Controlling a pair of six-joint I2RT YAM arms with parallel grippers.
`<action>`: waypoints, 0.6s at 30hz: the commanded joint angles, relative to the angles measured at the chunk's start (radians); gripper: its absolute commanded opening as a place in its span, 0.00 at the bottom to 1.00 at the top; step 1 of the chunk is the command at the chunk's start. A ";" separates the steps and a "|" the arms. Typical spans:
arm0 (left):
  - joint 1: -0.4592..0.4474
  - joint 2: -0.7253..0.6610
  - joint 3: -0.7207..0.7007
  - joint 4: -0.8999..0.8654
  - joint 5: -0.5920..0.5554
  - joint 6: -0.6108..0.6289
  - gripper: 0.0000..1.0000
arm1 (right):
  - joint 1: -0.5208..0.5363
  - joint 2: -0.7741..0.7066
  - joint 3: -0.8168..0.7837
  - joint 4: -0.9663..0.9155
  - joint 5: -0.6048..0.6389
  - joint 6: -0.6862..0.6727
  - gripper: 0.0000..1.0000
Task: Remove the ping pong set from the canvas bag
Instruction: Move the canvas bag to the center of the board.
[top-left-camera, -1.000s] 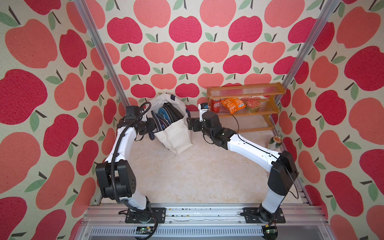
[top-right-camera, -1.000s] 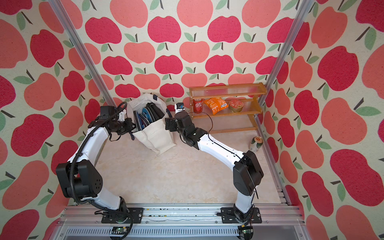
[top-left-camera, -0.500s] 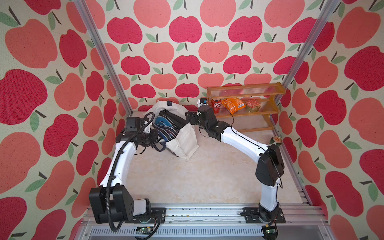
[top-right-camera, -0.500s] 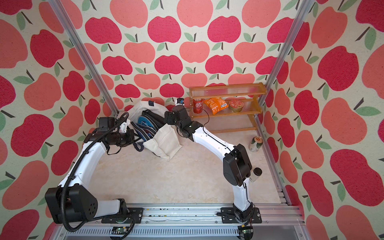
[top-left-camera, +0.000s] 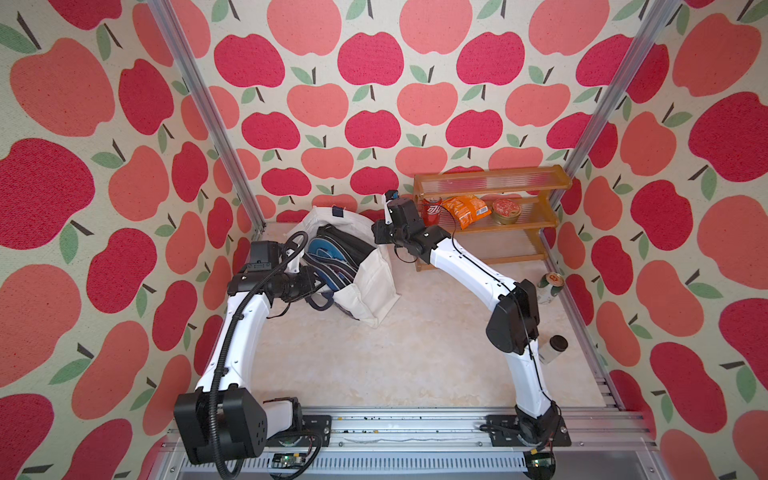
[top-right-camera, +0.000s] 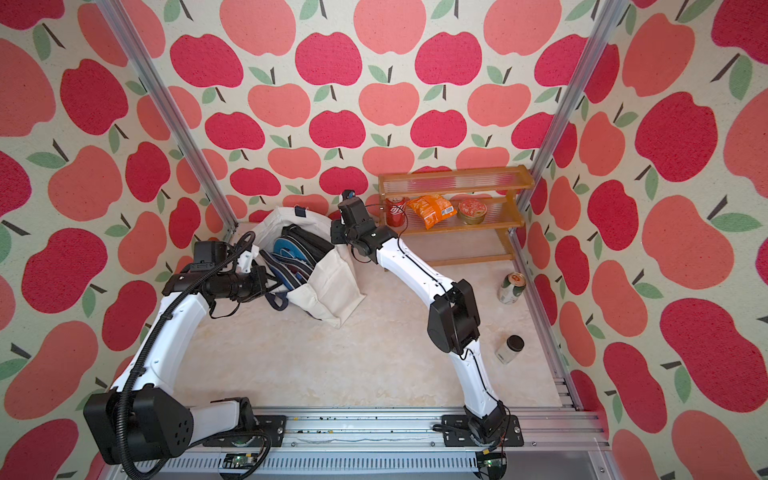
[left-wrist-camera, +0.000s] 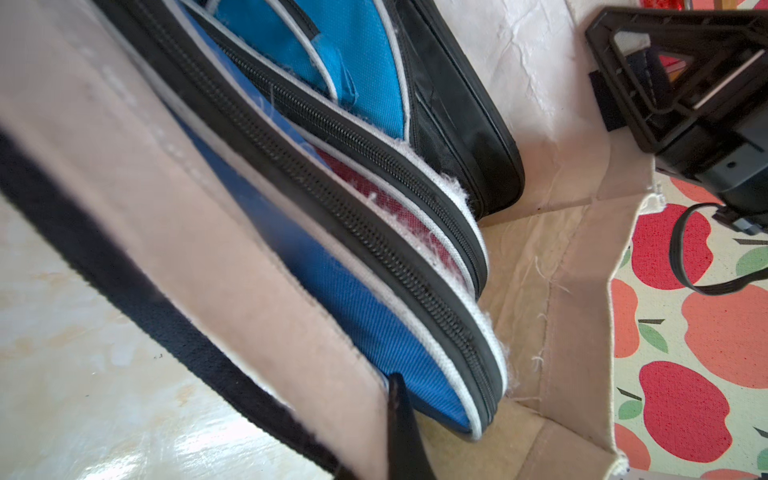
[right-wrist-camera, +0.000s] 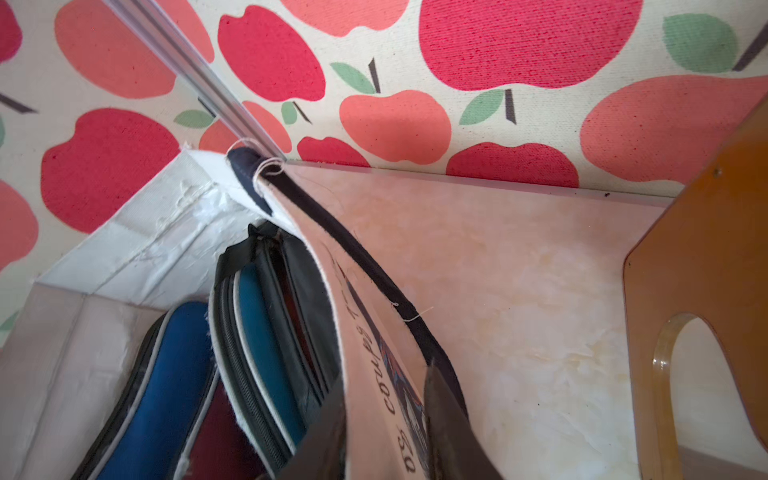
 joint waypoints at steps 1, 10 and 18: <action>0.030 -0.010 0.051 0.006 0.029 -0.023 0.00 | -0.009 0.001 0.045 -0.117 -0.096 -0.083 0.07; 0.084 0.052 0.121 0.055 -0.085 -0.062 0.00 | 0.001 -0.169 -0.167 -0.069 -0.099 -0.016 0.00; 0.109 0.139 0.189 0.100 -0.080 -0.069 0.00 | 0.178 -0.449 -0.640 0.209 0.186 0.212 0.00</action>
